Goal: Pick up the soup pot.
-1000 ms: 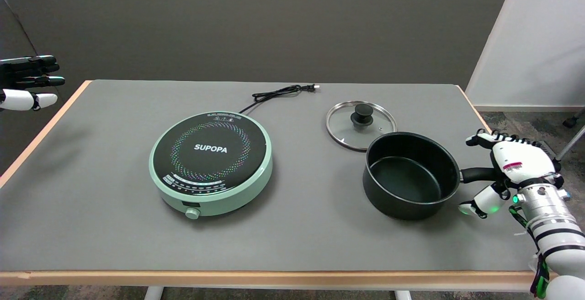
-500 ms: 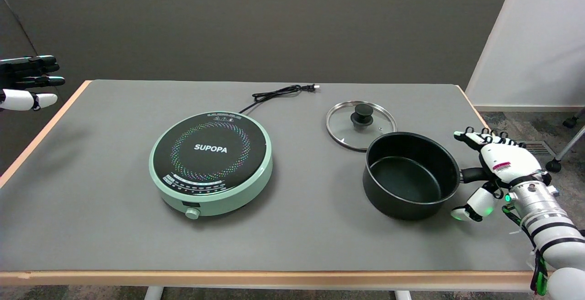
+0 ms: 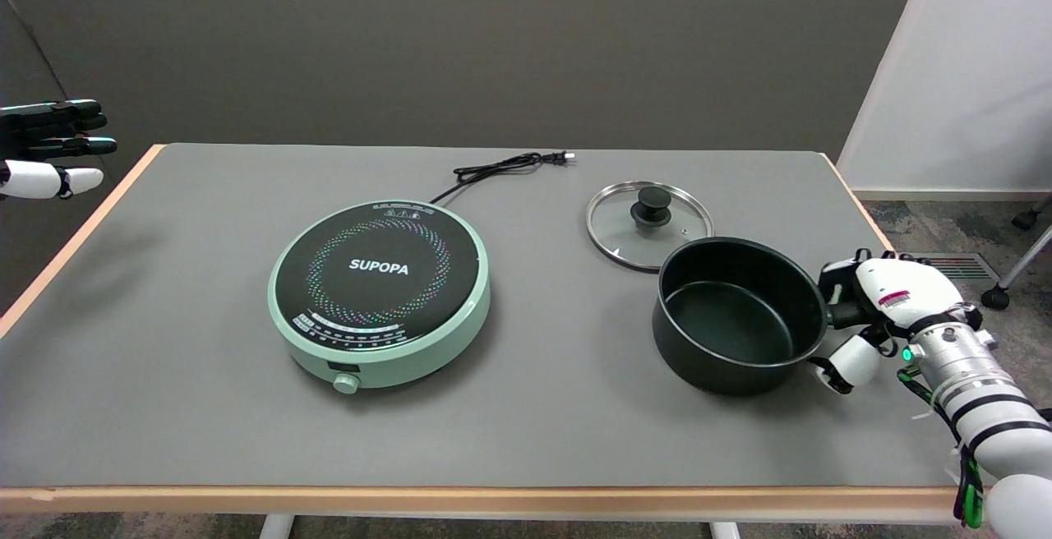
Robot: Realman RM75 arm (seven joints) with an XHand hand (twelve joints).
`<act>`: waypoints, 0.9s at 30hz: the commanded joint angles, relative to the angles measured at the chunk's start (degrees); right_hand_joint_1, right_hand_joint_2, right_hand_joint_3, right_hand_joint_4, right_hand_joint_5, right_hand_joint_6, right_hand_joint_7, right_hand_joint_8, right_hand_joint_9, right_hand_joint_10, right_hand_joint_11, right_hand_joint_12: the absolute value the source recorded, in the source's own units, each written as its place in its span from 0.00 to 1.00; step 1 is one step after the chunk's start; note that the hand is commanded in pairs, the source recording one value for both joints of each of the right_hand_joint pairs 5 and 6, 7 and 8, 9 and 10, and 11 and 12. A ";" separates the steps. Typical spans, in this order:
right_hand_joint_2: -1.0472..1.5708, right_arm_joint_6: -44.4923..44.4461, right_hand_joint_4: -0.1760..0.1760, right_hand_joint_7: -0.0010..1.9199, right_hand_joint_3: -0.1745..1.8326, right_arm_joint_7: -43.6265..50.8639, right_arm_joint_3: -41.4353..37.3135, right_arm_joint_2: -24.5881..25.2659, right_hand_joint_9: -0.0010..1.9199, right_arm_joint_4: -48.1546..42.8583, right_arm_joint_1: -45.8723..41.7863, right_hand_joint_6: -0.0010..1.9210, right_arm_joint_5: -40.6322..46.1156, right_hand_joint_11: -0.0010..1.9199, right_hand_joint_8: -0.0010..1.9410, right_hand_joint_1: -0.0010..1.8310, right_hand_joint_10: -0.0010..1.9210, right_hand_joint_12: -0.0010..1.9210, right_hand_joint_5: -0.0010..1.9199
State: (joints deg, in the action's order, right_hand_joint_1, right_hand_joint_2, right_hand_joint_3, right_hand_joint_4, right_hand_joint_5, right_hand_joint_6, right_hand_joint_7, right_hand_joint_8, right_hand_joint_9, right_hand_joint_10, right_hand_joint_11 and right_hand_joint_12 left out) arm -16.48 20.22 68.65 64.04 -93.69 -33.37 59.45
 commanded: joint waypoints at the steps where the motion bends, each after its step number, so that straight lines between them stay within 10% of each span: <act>1: 0.32 1.64 0.55 0.54 0.61 -0.14 -0.26 0.08 0.54 -0.35 0.50 0.54 0.11 0.54 0.53 0.59 0.54 0.54 0.54; 13: 0.36 2.57 0.52 0.56 0.62 -0.14 -0.26 0.16 0.56 -0.33 1.15 0.56 0.43 0.56 0.56 0.64 0.56 0.56 0.56; 21: 0.56 4.28 0.24 0.75 0.41 -0.14 -0.19 1.95 0.75 0.12 1.13 0.75 0.59 0.75 0.74 0.62 0.75 0.75 0.75; 27: 0.57 4.36 0.22 0.79 0.41 -0.14 -0.99 4.26 0.79 -1.01 -0.24 0.79 0.59 0.79 0.78 0.62 0.79 0.79 0.79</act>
State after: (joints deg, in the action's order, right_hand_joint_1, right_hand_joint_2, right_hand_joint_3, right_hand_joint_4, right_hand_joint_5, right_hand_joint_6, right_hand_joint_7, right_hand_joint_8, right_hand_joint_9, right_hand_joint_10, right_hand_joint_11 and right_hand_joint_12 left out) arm -13.59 20.13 68.43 65.00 -93.87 -32.42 59.88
